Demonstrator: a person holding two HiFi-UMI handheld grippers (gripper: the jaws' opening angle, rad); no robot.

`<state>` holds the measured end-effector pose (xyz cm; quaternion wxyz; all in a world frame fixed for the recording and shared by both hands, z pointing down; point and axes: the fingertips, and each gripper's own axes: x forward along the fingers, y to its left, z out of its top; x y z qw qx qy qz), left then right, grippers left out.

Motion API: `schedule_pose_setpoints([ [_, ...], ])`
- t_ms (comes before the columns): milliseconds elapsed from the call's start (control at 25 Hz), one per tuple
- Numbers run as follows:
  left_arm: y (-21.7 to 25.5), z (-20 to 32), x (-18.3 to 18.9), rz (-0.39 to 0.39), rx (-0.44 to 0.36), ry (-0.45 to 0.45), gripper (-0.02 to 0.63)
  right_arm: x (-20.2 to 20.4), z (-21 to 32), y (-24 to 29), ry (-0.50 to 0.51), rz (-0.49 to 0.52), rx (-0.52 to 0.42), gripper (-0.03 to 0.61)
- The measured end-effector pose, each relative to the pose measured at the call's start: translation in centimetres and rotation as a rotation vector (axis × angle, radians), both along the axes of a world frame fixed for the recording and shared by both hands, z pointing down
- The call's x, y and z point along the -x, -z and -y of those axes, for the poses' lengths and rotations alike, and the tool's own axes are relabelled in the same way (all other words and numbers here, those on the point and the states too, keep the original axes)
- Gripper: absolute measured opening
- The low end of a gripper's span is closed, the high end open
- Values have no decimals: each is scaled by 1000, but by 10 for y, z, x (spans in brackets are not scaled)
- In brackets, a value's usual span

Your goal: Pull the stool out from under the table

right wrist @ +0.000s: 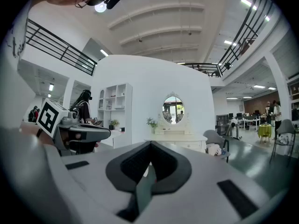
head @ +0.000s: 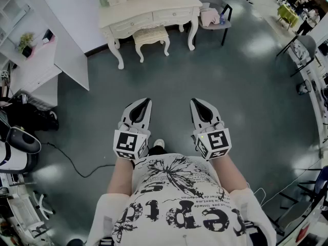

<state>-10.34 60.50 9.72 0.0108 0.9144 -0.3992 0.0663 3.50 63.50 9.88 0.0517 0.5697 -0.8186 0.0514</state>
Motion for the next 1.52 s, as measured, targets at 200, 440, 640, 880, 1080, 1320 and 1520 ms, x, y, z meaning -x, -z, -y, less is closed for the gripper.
schedule_pose_setpoints([
  [200,-2,-3,-7,-4,7,3,18,-6,-4,-2,2,-4,3,15],
  [440,-4,-7,-17,4,20,5,18,-15,-9,-7,8,-6,16,15],
  [640,-13,-6,-24,4,47,-1,18,-24,-8,-17,-20,13,38,15],
  [880,-33,9,-24,13,93,10,18,-30,7,-35,-21,14,69,15],
  [1080,-50,51,-16,10,115,28,18,-30,48,-52,-30,-1,85,15],
  [1320,-59,157,-10,-19,128,32,18,-27,146,-58,-47,-33,93,15],
  [1520,-56,269,-5,-48,128,19,18,-23,254,-59,-58,-57,115,15],
])
